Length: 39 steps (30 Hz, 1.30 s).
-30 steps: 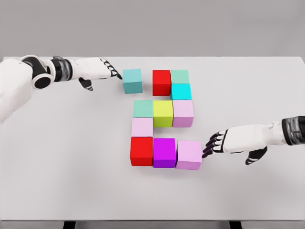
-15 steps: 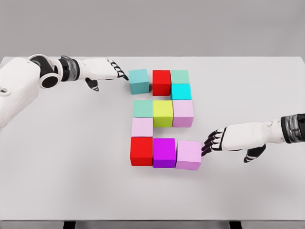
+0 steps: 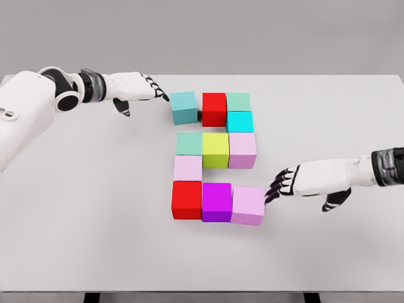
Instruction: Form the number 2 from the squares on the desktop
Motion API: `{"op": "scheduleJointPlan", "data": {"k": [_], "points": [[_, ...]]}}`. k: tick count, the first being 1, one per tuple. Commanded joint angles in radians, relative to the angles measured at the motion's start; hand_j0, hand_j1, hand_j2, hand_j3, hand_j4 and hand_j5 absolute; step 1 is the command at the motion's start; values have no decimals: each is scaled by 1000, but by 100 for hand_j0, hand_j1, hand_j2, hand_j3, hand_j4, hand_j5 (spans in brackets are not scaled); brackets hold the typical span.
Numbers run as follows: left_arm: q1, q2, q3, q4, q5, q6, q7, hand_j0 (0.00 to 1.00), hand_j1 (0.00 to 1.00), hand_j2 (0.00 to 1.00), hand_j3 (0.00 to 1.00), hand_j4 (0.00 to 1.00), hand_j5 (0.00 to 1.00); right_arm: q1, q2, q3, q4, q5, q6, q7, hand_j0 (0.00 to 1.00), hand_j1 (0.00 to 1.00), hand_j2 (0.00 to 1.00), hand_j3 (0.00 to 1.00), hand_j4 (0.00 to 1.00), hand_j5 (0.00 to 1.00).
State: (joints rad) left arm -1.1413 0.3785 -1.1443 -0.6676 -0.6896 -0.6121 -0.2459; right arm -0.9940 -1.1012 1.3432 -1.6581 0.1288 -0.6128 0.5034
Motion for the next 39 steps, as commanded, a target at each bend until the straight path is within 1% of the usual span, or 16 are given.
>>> {"op": "scheduleJointPlan", "data": {"k": [1, 3, 5, 6, 9, 10, 11, 13, 14, 17, 19, 23, 28, 32, 35, 39], "points": [[0, -6, 3, 5, 5, 1, 0, 94, 94, 94, 94, 94, 94, 0, -6, -27, 29, -6, 2, 0, 100, 100, 100, 100, 100, 100], [-2, -12, 3, 6, 4, 1, 0, 94, 94, 94, 94, 94, 94, 5, -26, -116, 60, -11, 2, 0, 100, 100, 100, 100, 100, 100], [-2, -12, 3, 5, 4, 1, 0, 94, 94, 94, 94, 94, 94, 58, -28, -251, 90, -17, 2, -3, 100, 100, 100, 100, 100, 100], [-2, -18, 3, 5, 5, 1, 0, 94, 94, 94, 94, 94, 94, 136, -23, -401, 103, -47, 2, -3, 100, 100, 100, 100, 100, 100], [-2, -20, 5, 5, 5, 1, 0, 94, 94, 94, 94, 94, 94, 348, -12, -729, 146, -162, 2, -2, 100, 100, 100, 100, 100, 100], [-2, -24, 3, 5, 5, 1, 0, 94, 94, 94, 94, 94, 94, 399, -9, -792, 152, -193, 2, -2, 100, 100, 100, 100, 100, 100], [-2, -24, 5, 6, 4, 1, 0, 94, 94, 94, 94, 94, 94, 454, 21, -858, 161, -227, 2, -2, 100, 100, 100, 100, 100, 100], [-2, -26, 5, 6, 5, 1, 0, 94, 94, 94, 94, 94, 94, 544, 161, -963, 239, -236, 2, -2, 100, 100, 100, 100, 100, 100], [-2, -26, 5, 6, 5, 1, 0, 95, 95, 95, 95, 95, 95, 581, 201, -999, 256, -238, 2, -3, 100, 100, 100, 100, 100, 100], [-2, -27, 5, 6, 4, 1, 0, 95, 95, 95, 95, 95, 95, 689, 323, -1133, 256, -238, 2, -3, 100, 100, 100, 100, 100, 100], [-2, -27, 5, 6, 5, 1, 0, 95, 95, 95, 95, 95, 95, 730, 411, -1168, 283, -222, 2, 0, 100, 100, 100, 100, 100, 100], [-2, -33, 5, 6, 5, 1, 0, 95, 95, 95, 95, 95, 95, 767, 454, -1185, 350, -229, 2, -2, 100, 100, 100, 100, 100, 100], [-2, -32, 5, 8, 5, 1, 0, 95, 95, 95, 95, 95, 95, 779, 457, -1208, 362, -227, 2, -2, 100, 100, 100, 100, 100, 100], [-9, -13, 17, 33, 7, 1, 0, 100, 100, 100, 100, 100, 100, 776, 455, -1211, 454, -229, 2, -2, 100, 100, 100, 100, 100, 100], [-21, 105, 23, 16, 25, 1, 4, 100, 100, 100, 100, 100, 100, 778, 452, -1244, 466, -224, 2, 0, 100, 100, 100, 100, 100, 100], [8, 286, 29, -67, 28, 1, 4, 100, 100, 100, 100, 100, 100, 778, 452, -1244, 466, -221, 2, 0, 100, 100, 100, 100, 100, 100]]}}
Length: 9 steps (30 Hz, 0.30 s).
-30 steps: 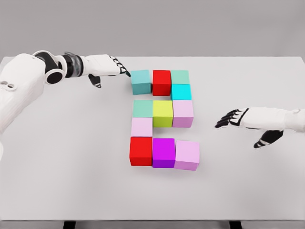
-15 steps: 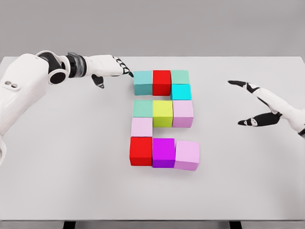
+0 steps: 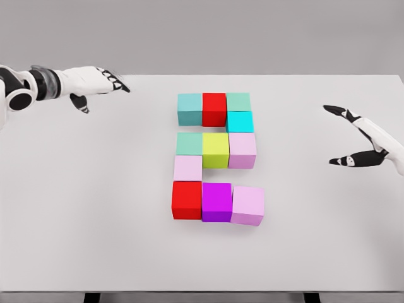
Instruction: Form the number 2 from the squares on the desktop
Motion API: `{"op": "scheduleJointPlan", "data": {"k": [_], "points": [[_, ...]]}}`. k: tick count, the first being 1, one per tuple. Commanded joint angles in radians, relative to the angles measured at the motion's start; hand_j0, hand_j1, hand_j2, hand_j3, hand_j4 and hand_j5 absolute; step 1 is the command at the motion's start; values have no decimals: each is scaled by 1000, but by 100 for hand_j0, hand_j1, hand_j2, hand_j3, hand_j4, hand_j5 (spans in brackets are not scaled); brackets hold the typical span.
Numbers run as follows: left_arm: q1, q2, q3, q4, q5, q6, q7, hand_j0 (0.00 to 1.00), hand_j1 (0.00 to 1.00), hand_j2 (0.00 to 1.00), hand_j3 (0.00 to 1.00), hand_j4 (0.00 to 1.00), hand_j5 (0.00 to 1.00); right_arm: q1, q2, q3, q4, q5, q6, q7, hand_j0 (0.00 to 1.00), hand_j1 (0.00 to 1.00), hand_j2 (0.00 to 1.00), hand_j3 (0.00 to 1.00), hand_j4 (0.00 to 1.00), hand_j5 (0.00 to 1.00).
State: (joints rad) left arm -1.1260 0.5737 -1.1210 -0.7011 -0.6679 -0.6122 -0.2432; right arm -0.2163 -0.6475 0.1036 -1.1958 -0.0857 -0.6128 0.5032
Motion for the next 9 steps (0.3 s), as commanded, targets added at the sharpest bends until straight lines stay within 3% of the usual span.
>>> {"op": "scheduleJointPlan", "data": {"k": [1, 4, 9], "points": [[5, 149, 7, -72, 7, 1, 1, 100, 100, 100, 100, 100, 100, 0, -1, -4, 4, -6, 2, 0, 100, 100, 100, 100, 100, 100], [31, 221, 7, -149, 8, 1, 1, 100, 100, 100, 100, 100, 100, 0, -1, -4, 2, -6, 2, 0, 100, 100, 100, 100, 100, 100], [49, 262, 9, -156, 31, 1, 1, 100, 100, 100, 100, 100, 100, 0, -1, -4, 2, -5, 2, 0, 100, 100, 100, 100, 100, 100]]}}
